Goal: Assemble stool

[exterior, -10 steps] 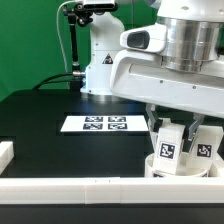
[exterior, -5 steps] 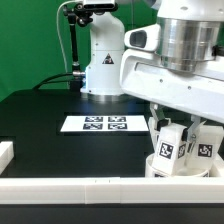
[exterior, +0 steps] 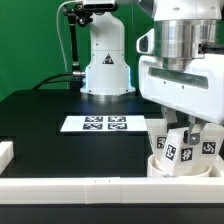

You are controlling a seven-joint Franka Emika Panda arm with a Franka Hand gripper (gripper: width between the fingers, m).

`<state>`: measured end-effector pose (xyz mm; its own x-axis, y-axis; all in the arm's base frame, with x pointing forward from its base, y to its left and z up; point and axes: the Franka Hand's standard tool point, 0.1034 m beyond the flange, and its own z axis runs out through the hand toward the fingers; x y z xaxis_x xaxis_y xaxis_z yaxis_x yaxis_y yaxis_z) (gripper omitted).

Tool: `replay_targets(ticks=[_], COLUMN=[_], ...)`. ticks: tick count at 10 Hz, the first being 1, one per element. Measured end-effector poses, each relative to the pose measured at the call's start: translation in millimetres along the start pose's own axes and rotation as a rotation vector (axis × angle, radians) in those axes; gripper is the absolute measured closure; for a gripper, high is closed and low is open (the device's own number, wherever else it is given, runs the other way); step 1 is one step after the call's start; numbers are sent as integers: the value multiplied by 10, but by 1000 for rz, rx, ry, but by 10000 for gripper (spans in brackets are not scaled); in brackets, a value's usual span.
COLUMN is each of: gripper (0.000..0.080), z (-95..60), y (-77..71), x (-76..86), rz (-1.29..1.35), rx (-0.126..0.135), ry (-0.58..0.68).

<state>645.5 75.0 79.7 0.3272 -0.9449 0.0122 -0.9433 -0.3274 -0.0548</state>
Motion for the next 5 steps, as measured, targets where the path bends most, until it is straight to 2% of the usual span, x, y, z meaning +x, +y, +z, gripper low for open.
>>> replay_targets(ticks=[5], gripper=[459], z=[-1], y=[-18], x=[-50], rz=[243], rx=[7], ry=[-20])
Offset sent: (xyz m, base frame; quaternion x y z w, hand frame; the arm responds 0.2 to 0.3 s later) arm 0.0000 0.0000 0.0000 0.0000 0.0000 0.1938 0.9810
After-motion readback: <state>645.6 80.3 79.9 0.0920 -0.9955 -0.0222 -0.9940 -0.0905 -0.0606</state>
